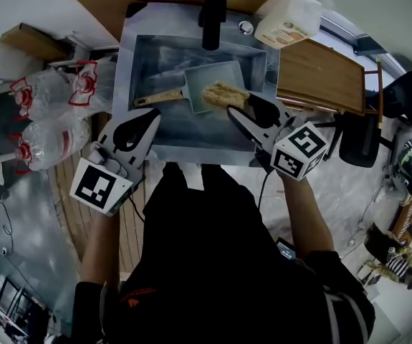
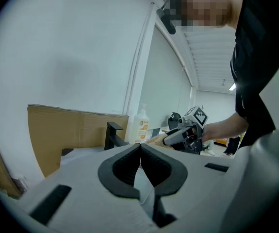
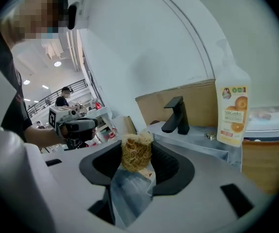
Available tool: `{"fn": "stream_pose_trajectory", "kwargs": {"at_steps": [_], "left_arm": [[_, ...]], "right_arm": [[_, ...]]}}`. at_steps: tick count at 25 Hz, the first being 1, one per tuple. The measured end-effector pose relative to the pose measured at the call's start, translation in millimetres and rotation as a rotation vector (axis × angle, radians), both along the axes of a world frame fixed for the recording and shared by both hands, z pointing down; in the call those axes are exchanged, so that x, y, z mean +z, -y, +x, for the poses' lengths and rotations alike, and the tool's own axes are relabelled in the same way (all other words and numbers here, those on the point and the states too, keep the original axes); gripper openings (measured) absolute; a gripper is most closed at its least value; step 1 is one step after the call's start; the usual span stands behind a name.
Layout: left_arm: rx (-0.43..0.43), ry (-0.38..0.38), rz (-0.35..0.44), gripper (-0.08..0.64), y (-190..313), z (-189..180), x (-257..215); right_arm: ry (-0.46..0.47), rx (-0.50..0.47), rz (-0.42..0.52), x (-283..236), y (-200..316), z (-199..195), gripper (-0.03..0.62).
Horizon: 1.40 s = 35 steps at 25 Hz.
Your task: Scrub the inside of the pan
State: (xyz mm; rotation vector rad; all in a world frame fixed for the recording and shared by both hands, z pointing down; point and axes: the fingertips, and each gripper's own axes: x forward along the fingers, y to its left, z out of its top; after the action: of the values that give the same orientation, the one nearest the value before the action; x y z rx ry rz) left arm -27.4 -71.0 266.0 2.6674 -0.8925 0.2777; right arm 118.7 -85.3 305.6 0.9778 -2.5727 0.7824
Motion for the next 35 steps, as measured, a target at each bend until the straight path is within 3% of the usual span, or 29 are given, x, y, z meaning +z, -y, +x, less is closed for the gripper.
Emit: {"fn": "stream_pose_trajectory", "kwargs": {"at_steps": [7,17,35], "left_arm": [[-0.068,0.019,-0.042,0.020,16.4,11.6,16.4],[-0.083,0.015,-0.097,0.020,29.9,9.7,50.9],[-0.069,-0.002,-0.182,0.020,31.1,-9.8,122.6]], "right_arm": [[-0.014,-0.070,-0.015,20.4,37.0,12.7,0.189],[-0.089,-0.141,-0.060,67.8,63.0,2.5,0.189],[-0.359,-0.262,-0.120,177.7,83.0,-21.5,0.189]]}}
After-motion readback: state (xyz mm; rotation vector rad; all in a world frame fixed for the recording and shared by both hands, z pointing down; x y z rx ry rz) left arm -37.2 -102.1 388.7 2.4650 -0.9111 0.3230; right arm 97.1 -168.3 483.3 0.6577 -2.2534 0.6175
